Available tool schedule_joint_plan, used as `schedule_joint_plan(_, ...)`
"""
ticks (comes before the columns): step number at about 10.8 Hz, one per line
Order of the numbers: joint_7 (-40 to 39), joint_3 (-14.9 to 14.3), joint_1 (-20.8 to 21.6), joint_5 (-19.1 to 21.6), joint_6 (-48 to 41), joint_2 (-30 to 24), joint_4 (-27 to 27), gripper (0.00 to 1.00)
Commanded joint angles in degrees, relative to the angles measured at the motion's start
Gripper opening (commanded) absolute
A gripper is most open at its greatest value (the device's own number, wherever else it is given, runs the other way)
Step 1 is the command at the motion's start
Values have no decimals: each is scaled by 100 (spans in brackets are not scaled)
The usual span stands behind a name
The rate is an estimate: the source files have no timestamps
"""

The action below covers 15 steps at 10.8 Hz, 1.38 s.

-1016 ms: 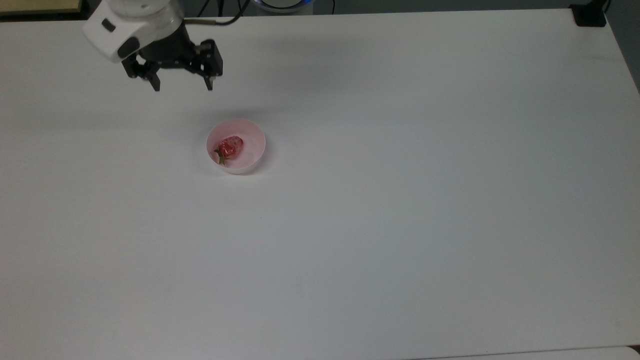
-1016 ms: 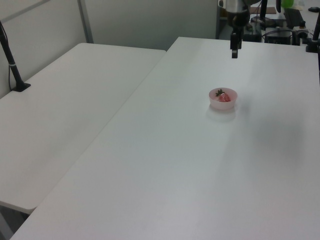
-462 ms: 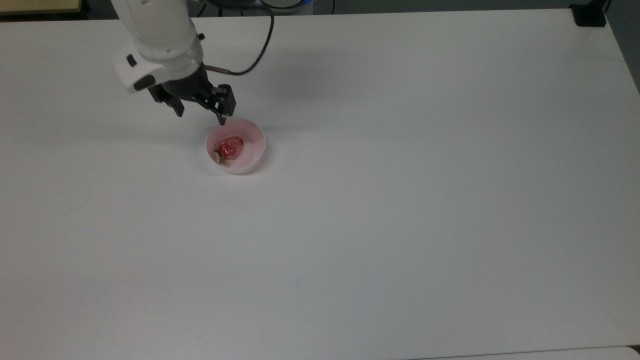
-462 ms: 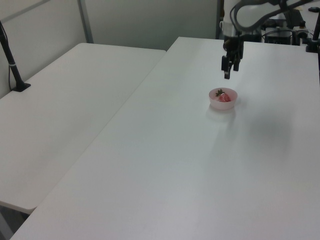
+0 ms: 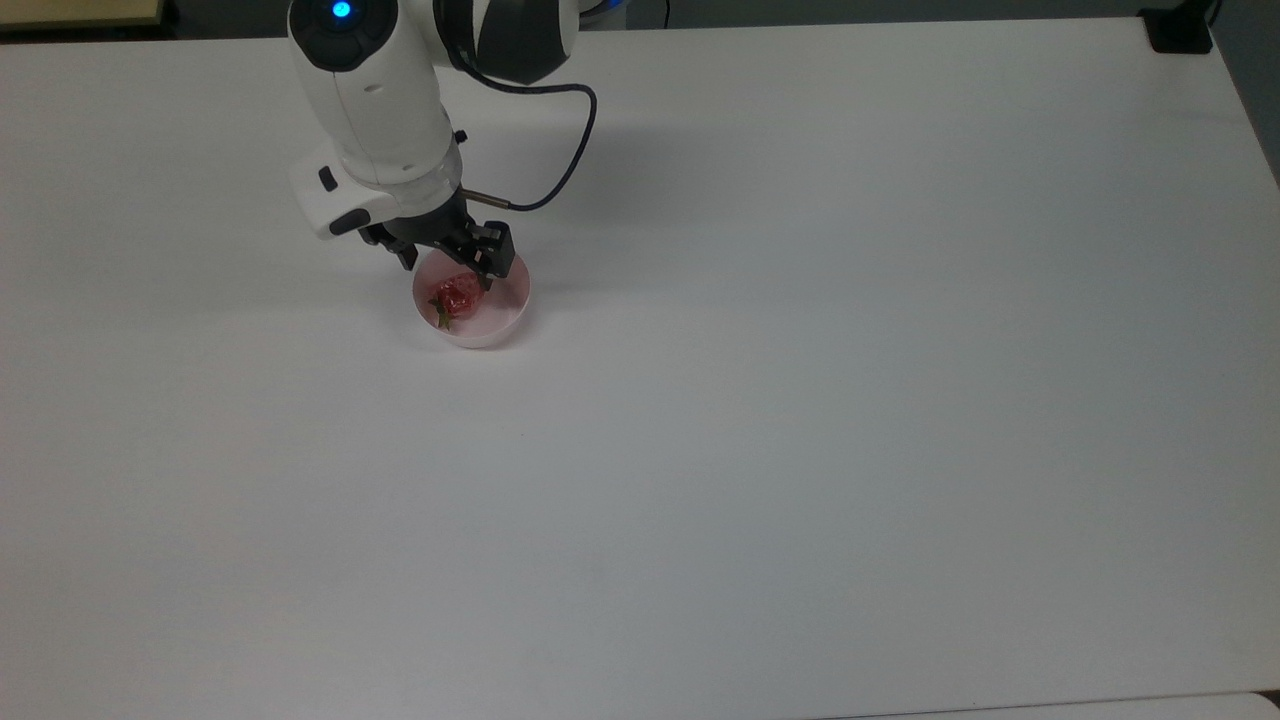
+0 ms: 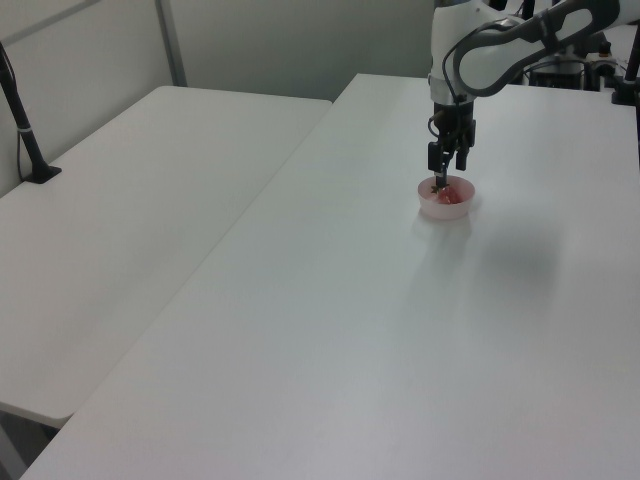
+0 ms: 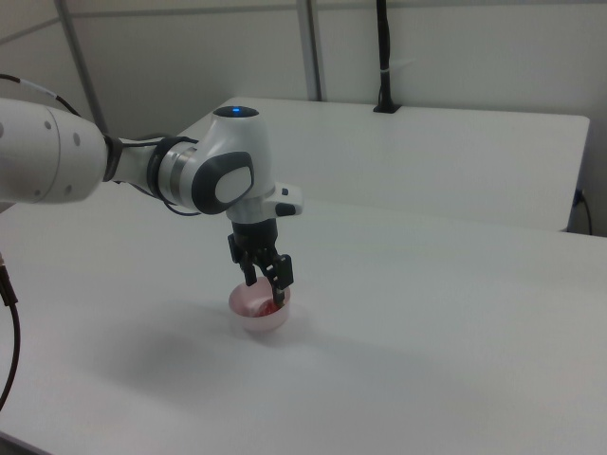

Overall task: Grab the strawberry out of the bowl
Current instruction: 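Close the gripper on the red strawberry inside the bowl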

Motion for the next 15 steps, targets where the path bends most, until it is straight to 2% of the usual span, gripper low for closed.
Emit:
schedule_joint_plan(1,261,-6,120,51,351,71,-166,80)
schedule_joint_plan(5,376,3,129,25,457,186,-175,75)
schedule_joint_plan(8,376,3,137,-335,457,177,-368,75)
schedule_joint_plan(11,376,99,137,-414,483,273,-377,75)
schedule_joint_plan(12,393,99,129,-432,544,282,-377,72)
schedule_joint_plan(15,411,99,111,-432,545,282,-342,51)
